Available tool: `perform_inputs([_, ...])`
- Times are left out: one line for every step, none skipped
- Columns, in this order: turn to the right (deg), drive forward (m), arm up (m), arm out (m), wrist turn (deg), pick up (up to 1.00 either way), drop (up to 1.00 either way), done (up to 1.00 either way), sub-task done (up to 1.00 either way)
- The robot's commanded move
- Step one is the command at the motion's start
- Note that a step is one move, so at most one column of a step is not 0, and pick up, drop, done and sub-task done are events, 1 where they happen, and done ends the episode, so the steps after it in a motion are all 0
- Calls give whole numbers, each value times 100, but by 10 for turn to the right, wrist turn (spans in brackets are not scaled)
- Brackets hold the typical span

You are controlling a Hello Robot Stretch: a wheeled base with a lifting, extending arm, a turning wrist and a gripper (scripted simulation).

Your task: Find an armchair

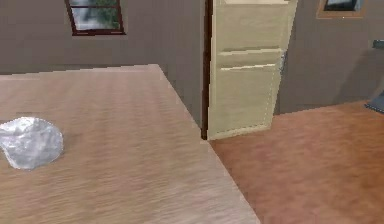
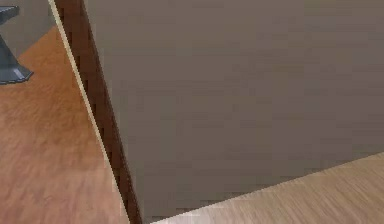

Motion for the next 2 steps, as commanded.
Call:
perform_inputs([0, 25, 0, 0, 0, 0, 0, 0, 0])
perform_inputs([240, 0, 0, 0, 0, 0, 0, 0, 0])
